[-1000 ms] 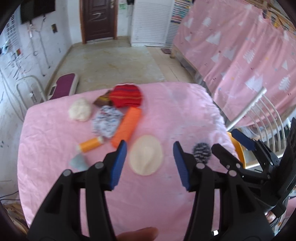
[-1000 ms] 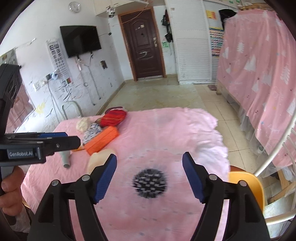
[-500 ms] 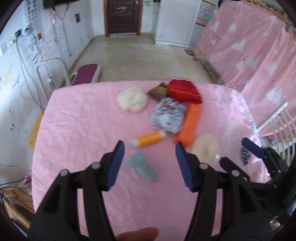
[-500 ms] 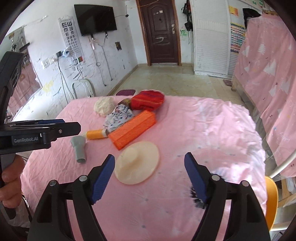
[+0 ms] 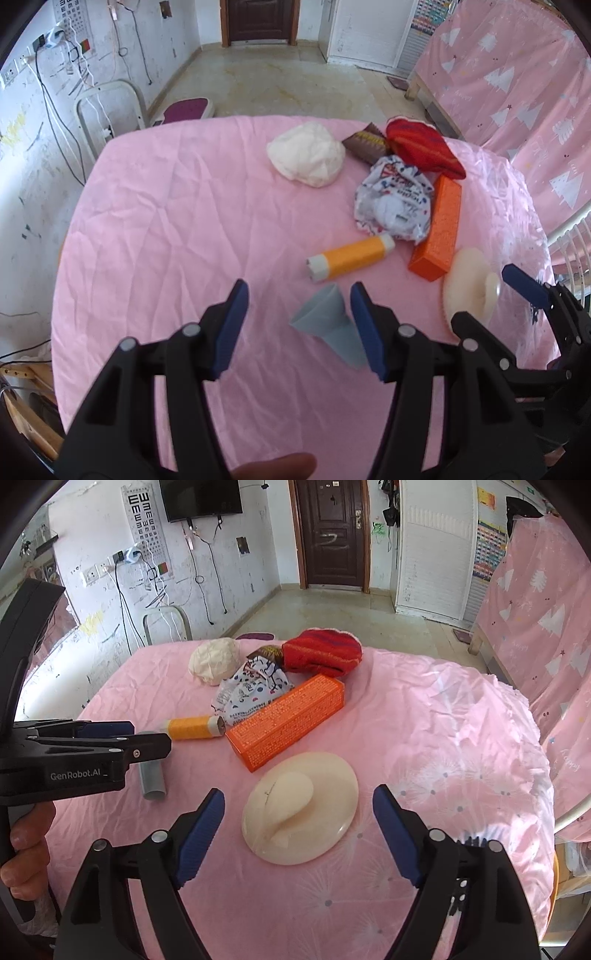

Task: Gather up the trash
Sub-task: 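Grasp the light blue plastic cone with left tool while right tool grasps cream dome pad, then carry the light blue cone and cream dome pad to the orange bin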

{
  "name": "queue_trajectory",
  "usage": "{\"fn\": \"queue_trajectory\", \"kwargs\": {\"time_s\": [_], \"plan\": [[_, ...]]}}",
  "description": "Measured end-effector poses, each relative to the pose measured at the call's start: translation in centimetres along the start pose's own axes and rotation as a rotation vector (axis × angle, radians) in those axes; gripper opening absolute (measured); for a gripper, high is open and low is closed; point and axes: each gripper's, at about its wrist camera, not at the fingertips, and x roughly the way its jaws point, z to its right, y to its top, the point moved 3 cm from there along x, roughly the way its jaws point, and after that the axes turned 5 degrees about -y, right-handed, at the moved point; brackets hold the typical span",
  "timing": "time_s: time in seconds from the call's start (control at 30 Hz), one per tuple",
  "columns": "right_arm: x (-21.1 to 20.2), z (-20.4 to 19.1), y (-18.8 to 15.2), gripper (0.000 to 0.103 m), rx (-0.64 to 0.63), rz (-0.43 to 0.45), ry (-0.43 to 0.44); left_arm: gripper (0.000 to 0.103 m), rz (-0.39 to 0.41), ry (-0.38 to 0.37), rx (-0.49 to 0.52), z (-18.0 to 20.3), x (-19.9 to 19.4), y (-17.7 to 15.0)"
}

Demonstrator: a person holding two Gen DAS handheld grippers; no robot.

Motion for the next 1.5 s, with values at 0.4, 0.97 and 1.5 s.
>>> {"fn": "queue_trajectory", "kwargs": {"time_s": [0.4, 0.97, 1.5], "plan": [[1.8, -0.5, -0.3, 0.072, -0.019, -0.028, -0.017, 0.054, -0.008, -0.004, 0.019, 0.3, 0.8, -0.4], [0.7, -0.3, -0.2, 0.058, 0.001, 0.022, -0.016, 0.031, 0.048, -0.001, 0.007, 0.2, -0.7, -0.5], [-4.6, 3.3, 0.0, 0.059, 0.081, 0.148, -0.029, 0.031, 0.124, 0.015, 0.049, 3.1, -4.4, -0.4]]}}
